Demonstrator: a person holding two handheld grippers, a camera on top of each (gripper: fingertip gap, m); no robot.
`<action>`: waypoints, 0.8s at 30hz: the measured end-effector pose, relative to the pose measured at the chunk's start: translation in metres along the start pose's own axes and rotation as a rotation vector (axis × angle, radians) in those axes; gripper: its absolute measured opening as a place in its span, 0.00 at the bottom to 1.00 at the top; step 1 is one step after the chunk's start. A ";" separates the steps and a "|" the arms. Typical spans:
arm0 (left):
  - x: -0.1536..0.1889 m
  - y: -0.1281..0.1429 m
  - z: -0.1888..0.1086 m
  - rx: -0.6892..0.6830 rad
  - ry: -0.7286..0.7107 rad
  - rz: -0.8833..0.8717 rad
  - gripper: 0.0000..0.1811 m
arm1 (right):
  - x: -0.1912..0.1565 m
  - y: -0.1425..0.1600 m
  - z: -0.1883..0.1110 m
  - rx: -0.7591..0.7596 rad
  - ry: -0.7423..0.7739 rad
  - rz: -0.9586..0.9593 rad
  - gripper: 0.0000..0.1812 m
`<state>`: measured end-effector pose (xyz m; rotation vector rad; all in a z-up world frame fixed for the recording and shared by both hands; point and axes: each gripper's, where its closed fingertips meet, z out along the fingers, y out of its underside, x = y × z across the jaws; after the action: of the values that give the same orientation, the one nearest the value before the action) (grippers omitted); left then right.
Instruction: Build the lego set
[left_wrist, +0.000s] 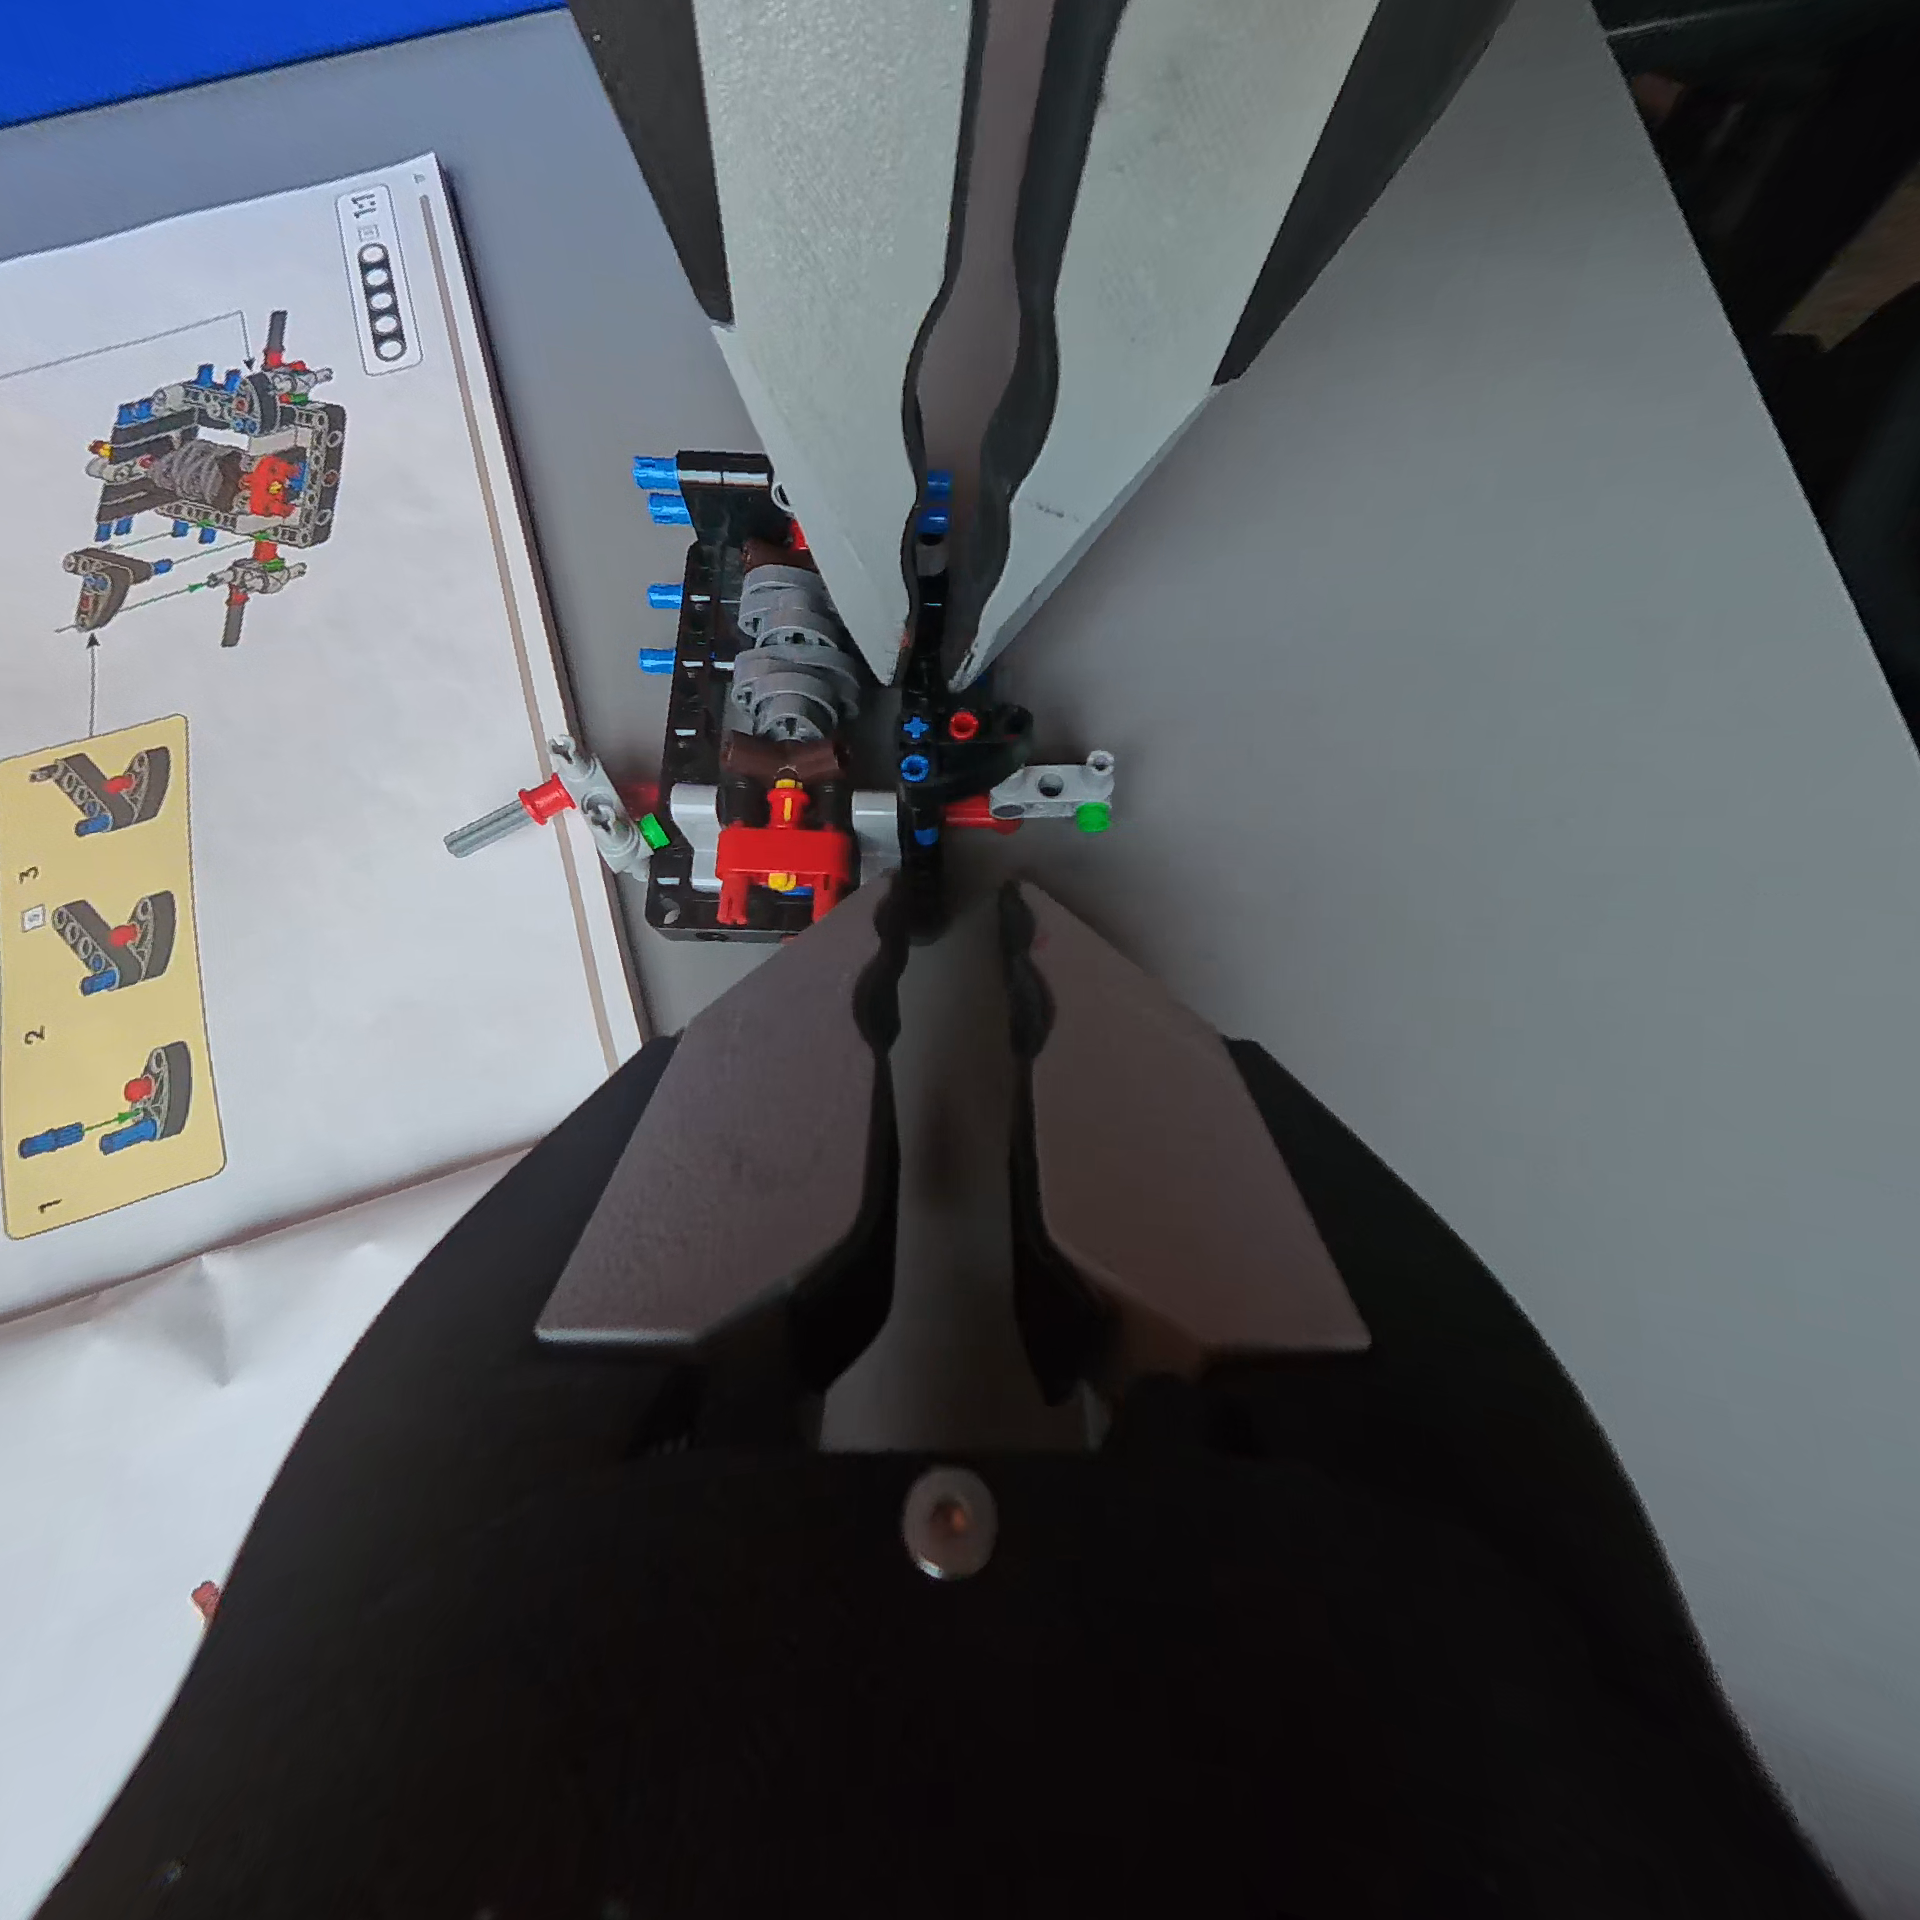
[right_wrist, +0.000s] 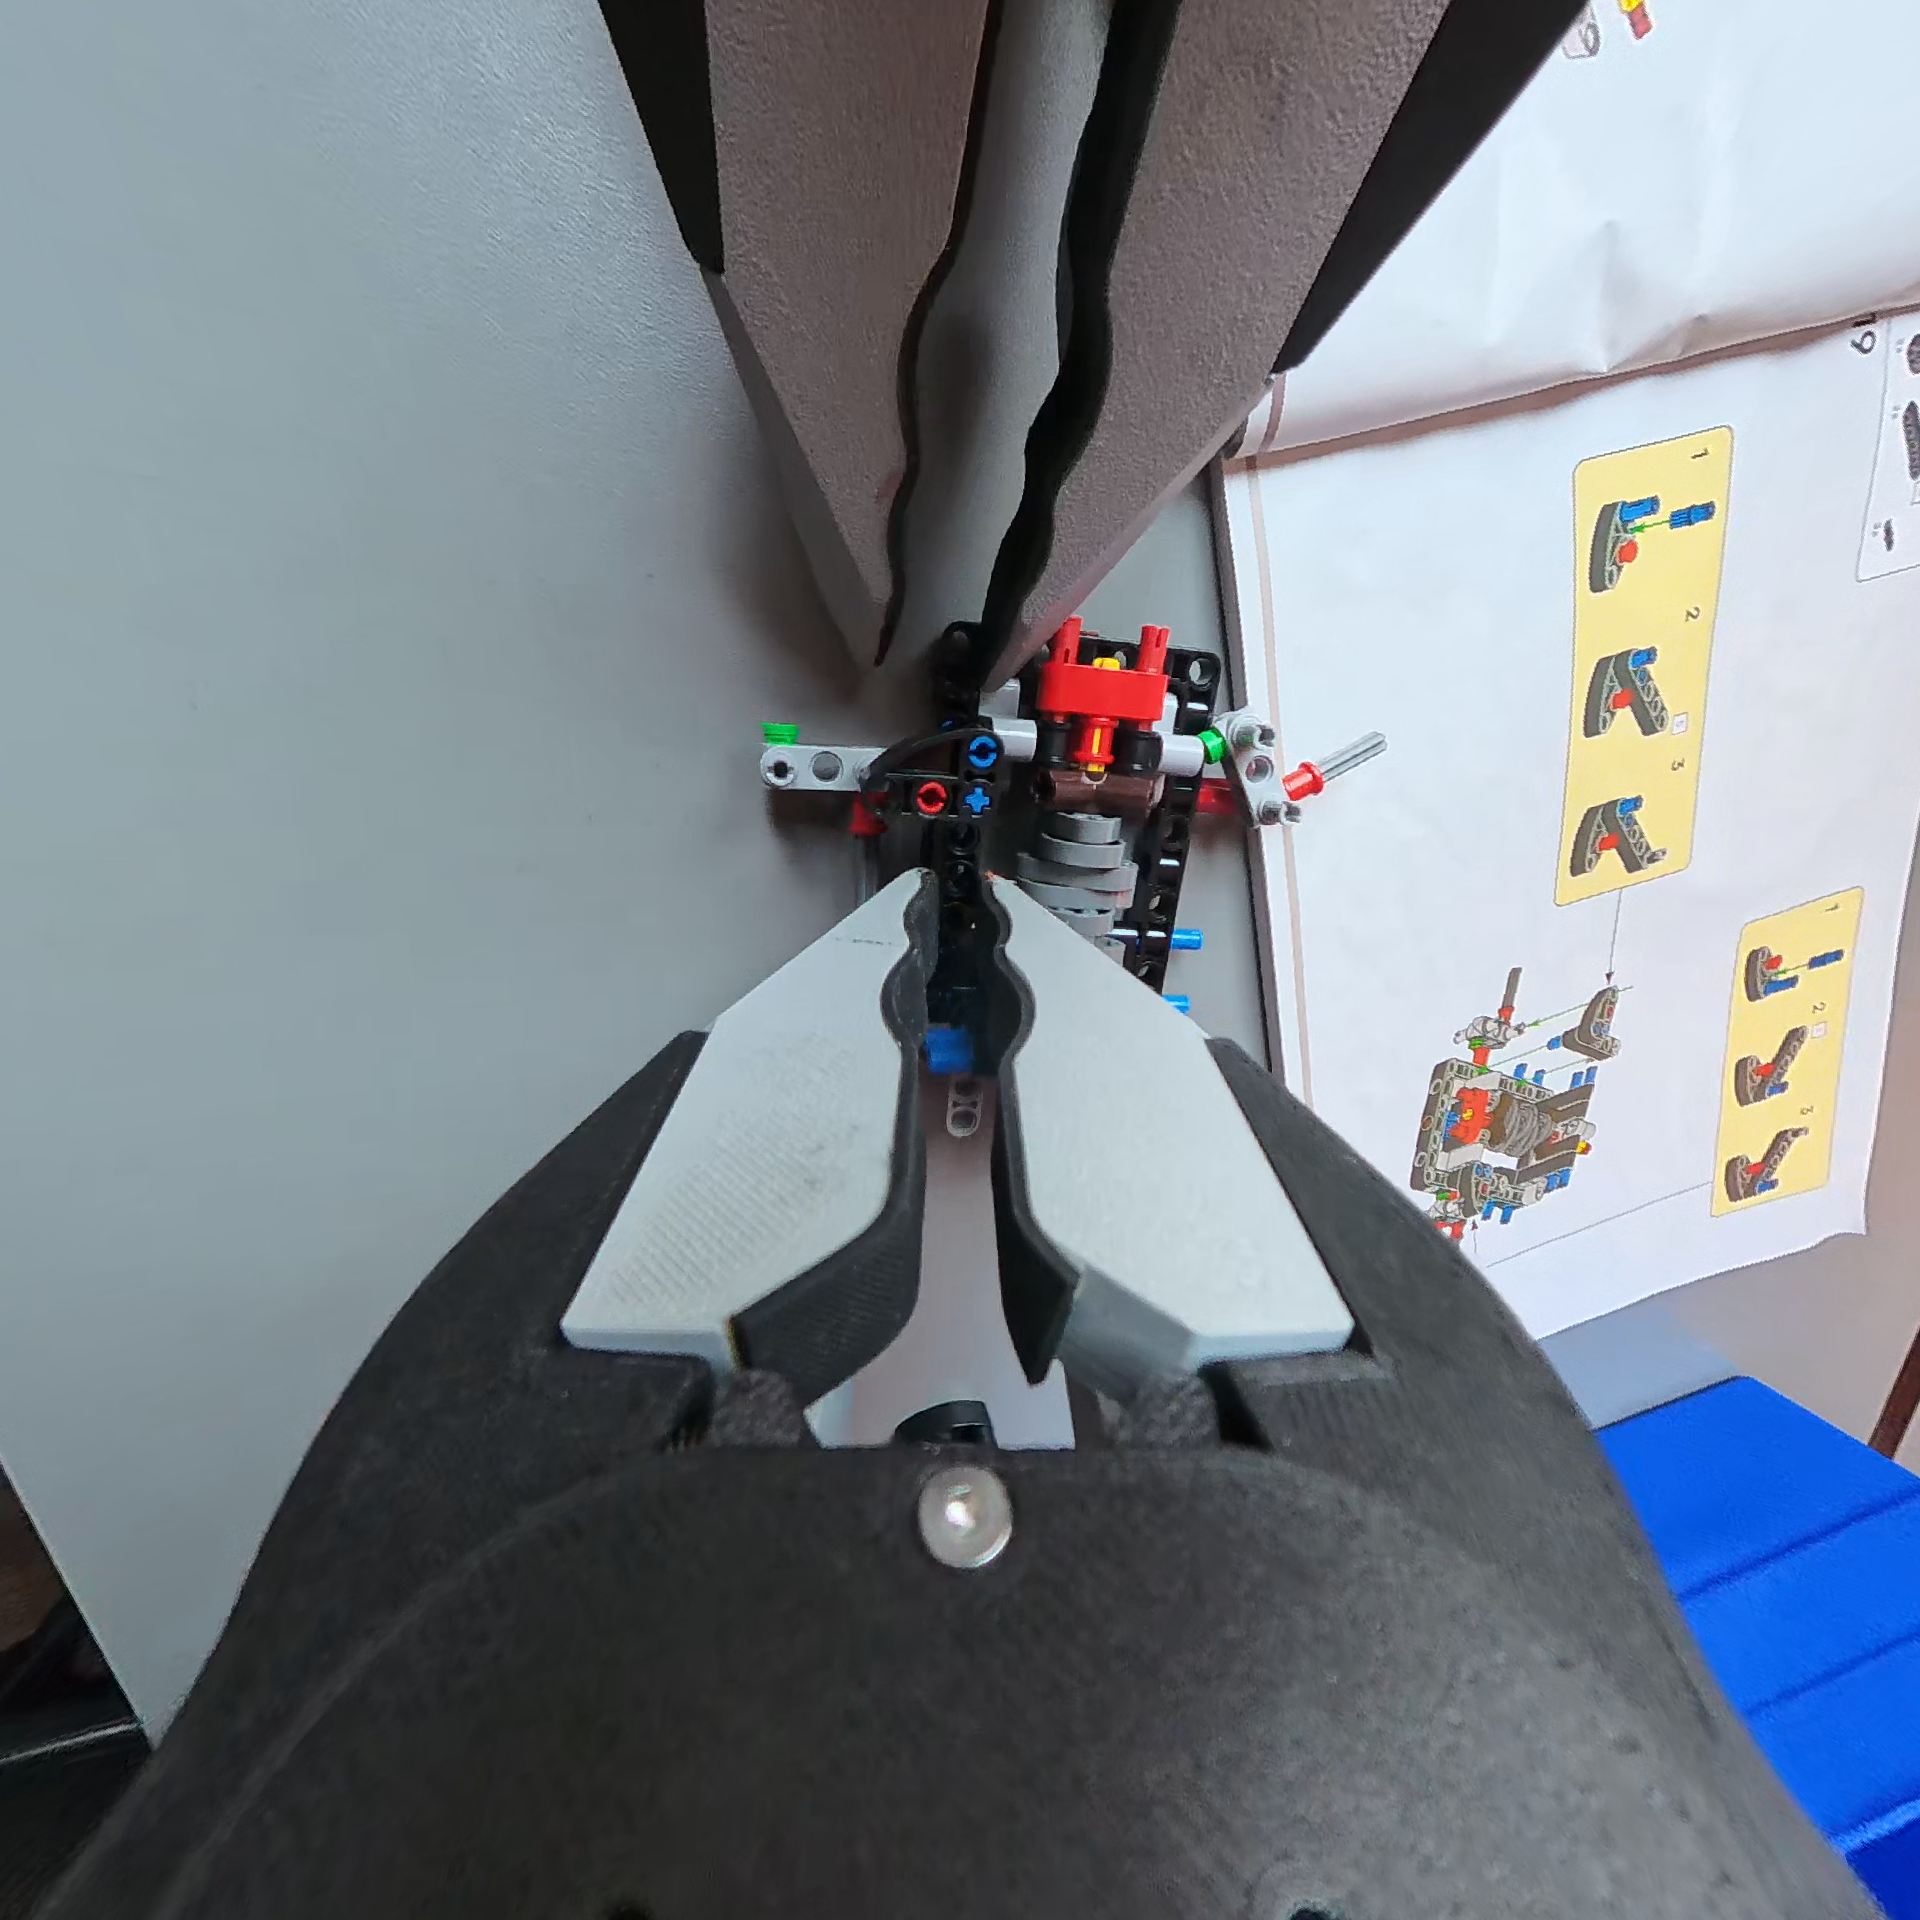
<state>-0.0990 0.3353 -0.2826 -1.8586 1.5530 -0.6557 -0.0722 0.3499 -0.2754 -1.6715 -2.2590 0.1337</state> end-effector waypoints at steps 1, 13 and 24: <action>0.001 0.000 0.000 0.002 0.004 -0.003 0.08 | 0.000 0.000 0.000 0.001 0.008 -0.007 0.02; 0.003 -0.002 0.000 0.045 0.061 -0.078 0.09 | 0.001 -0.002 0.001 0.073 0.157 -0.081 0.02; -0.003 0.001 0.001 0.037 0.033 -0.093 0.00 | 0.004 -0.003 0.002 0.182 0.082 -0.099 0.02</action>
<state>-0.0999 0.3387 -0.2837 -1.9099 1.4722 -0.7553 -0.0767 0.3533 -0.2757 -1.4436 -2.1923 0.2353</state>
